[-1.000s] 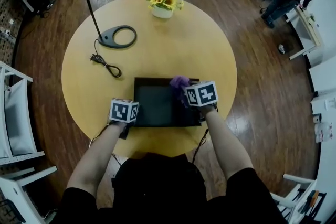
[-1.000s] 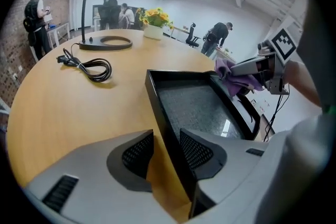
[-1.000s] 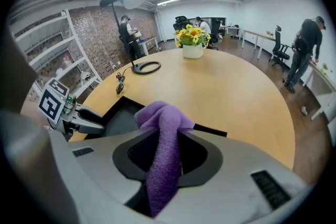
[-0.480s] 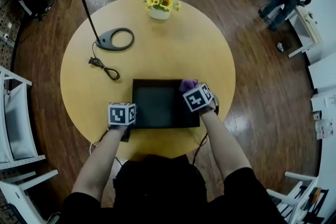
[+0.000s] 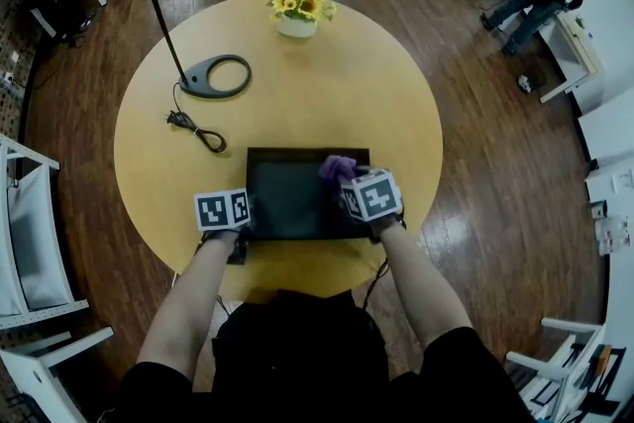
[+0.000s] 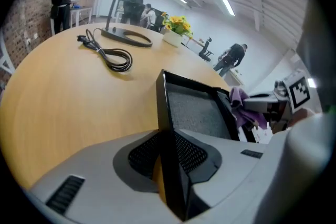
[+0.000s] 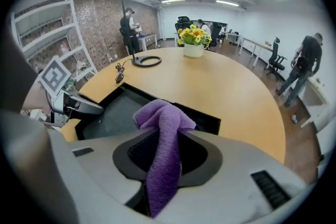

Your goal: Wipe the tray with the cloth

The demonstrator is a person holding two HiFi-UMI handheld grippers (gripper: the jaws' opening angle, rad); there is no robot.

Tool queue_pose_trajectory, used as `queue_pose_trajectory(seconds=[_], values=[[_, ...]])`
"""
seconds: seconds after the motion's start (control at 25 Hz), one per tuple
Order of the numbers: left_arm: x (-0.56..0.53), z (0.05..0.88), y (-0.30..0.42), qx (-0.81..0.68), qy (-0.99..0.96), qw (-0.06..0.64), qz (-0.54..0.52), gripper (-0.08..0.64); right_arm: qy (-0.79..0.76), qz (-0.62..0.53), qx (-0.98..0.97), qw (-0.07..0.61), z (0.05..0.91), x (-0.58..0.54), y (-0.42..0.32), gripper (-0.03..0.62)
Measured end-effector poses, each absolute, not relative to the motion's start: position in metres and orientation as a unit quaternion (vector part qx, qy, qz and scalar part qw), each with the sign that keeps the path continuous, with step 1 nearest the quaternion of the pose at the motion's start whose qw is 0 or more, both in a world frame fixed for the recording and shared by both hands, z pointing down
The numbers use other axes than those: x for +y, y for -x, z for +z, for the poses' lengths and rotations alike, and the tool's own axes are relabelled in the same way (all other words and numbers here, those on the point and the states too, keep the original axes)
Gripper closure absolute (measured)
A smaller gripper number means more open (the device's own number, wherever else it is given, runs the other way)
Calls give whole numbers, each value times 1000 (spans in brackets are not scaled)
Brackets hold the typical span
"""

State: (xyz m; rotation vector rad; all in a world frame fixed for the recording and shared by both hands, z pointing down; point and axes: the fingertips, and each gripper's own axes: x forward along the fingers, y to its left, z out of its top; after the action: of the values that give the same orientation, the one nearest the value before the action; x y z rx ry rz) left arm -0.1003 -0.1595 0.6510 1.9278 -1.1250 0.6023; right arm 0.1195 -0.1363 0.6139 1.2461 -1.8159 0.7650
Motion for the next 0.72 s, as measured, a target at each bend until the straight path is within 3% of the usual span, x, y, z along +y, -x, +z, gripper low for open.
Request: queue_pose_trajectory(seconds=[0.16,0.36,0.56,0.72], values=[[-161,651,102,-446,-763,405,235,491,-484,319,-718,386,630,-120,-103,491],[-161,651,103,-450,-761,408,228,491,-494,278,-705,426,633,-120,-113,491],[-161,651,102,-452,-762,405,225,491,-496,178,-659,536,622,-115,-151,489],[-162,652,103,-455,-761,407,221,491,-517,196,-653,518,616,-116,-153,491]])
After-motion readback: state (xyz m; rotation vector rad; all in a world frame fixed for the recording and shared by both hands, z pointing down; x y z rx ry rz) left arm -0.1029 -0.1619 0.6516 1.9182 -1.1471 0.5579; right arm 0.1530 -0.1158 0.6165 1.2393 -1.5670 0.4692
